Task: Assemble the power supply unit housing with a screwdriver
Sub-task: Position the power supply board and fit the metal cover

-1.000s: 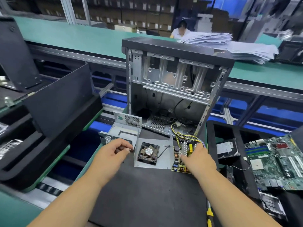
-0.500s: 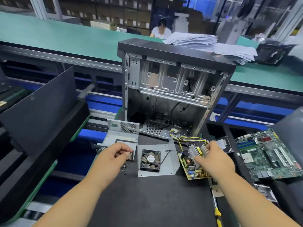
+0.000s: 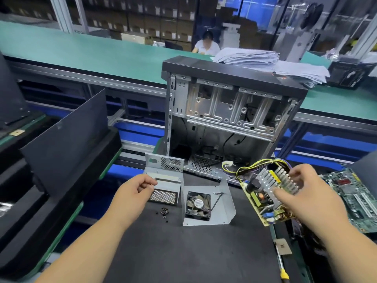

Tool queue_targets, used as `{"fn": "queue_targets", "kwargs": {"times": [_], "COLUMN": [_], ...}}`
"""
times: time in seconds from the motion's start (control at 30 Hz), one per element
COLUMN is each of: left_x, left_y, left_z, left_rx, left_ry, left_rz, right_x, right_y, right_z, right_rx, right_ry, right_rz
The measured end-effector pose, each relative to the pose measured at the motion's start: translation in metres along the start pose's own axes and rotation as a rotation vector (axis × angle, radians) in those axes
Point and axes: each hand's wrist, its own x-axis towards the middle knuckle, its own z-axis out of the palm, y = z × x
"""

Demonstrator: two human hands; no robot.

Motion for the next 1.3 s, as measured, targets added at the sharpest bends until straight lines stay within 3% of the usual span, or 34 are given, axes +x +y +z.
{"fn": "queue_targets", "kwargs": {"times": [0.07,0.13,0.2,0.27,0.9,1.3], "left_x": [0.003,0.011,0.021,0.029,0.060,0.060], "left_y": [-0.004,-0.010,-0.013,-0.014,-0.018,-0.001], "left_z": [-0.008,-0.020,-0.028,-0.028,-0.012,-0.039], "left_rx": [0.070,0.366,0.684,0.792,0.940,0.937], "left_ry": [0.041,0.065,-0.002,-0.100,-0.208,-0.088], "left_rz": [0.034,0.145,0.291,0.333,0.336,0.431], "right_x": [-0.001,0.000,0.002,0.004,0.011,0.017], "right_y": [-0.013,-0.025,-0.037,-0.048,-0.086,-0.078], "right_z": [-0.003,-0.003,0.001,0.007,0.045,0.044], "right_rx": [0.034,0.068,0.086,0.098,0.105,0.098], "right_ry": [0.018,0.028,0.022,-0.002,-0.056,-0.025], "right_rz": [-0.030,-0.057,-0.078,-0.097,-0.129,-0.134]}}
